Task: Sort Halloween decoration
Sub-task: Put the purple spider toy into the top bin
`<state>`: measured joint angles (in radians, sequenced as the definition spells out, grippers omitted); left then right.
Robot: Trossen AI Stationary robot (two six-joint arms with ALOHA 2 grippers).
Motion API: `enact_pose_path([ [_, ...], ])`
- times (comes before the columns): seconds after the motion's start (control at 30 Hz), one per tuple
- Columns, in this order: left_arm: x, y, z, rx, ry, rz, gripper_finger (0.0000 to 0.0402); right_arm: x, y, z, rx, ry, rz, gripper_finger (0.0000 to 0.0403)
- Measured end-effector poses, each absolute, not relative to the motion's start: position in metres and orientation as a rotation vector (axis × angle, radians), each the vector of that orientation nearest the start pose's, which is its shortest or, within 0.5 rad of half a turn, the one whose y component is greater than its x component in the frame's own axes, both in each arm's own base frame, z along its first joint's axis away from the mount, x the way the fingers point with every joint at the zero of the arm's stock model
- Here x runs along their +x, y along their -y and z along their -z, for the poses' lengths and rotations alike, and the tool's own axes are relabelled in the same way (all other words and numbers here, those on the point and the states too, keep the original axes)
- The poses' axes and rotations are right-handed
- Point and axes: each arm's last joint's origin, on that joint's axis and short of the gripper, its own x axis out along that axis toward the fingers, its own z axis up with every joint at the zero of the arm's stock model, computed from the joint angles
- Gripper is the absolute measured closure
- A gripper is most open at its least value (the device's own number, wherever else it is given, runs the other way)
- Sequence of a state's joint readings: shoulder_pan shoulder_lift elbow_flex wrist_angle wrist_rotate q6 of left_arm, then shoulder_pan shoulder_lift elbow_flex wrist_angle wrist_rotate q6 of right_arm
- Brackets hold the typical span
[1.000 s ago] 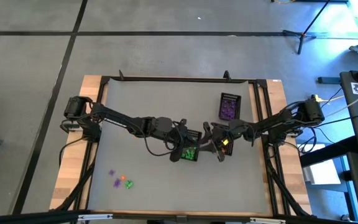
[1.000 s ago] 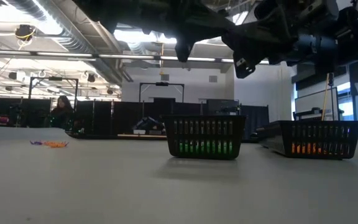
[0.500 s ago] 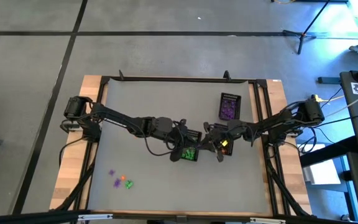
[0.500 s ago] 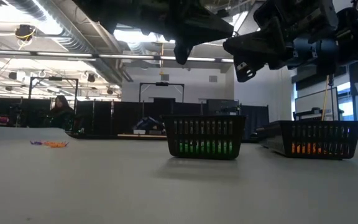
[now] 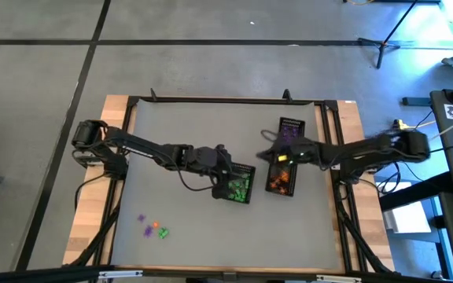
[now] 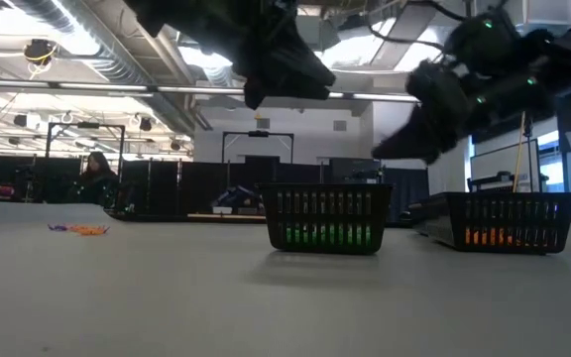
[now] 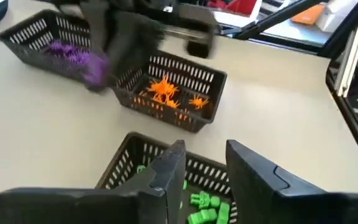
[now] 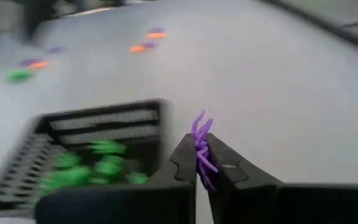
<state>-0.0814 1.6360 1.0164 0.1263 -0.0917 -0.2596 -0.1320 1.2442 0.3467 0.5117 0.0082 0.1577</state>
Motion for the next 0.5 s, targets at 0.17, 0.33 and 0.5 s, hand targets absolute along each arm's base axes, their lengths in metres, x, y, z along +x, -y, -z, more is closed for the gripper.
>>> enact_pose_path([
  [0.17, 0.354, 0.027, -0.225, -0.203, -0.516, -0.094, 0.0292, 0.183, 0.050, -0.153, 0.170, -0.339, 0.427, 0.0391],
  [0.33, 0.354, 0.025, -0.225, -0.183, -0.505, -0.163, 0.0292, 0.150, 0.062, -0.139, 0.220, -0.300, 0.615, 0.0376],
  [0.5, 0.354, 0.022, -0.226, -0.175, -0.491, -0.204, 0.0292, 0.141, 0.065, -0.137, 0.232, -0.283, 0.650, 0.0334],
])
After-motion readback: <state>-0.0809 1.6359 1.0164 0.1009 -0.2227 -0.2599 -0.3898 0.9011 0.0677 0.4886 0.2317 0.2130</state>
